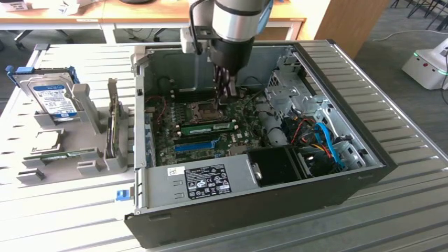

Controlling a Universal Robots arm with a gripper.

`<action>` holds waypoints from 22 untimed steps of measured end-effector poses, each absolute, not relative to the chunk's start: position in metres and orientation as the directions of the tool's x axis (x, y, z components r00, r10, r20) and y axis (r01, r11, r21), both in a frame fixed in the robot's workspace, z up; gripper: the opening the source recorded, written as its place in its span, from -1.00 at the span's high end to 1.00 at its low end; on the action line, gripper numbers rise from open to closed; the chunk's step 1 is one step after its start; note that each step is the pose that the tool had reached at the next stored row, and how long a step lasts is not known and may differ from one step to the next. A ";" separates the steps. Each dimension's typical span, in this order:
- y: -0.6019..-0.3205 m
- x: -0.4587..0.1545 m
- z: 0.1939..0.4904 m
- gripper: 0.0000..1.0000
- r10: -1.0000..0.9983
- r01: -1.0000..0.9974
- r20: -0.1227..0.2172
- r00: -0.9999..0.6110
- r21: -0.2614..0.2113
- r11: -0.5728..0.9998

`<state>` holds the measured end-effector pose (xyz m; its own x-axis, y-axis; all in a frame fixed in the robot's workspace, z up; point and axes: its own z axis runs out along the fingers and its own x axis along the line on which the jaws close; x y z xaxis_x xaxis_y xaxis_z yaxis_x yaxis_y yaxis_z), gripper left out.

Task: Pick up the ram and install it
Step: 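Insert the ram into the slot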

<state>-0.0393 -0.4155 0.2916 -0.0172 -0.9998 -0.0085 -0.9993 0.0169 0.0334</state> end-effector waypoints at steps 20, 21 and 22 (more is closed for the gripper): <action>-0.415 -0.039 0.337 0.50 -1.000 -0.999 -0.002 -0.017 0.033 0.017; -0.415 -0.039 0.339 0.50 -1.000 -0.999 -0.001 -0.017 0.033 0.017; -0.415 -0.039 0.340 0.50 -1.000 -0.999 -0.001 -0.017 0.033 0.017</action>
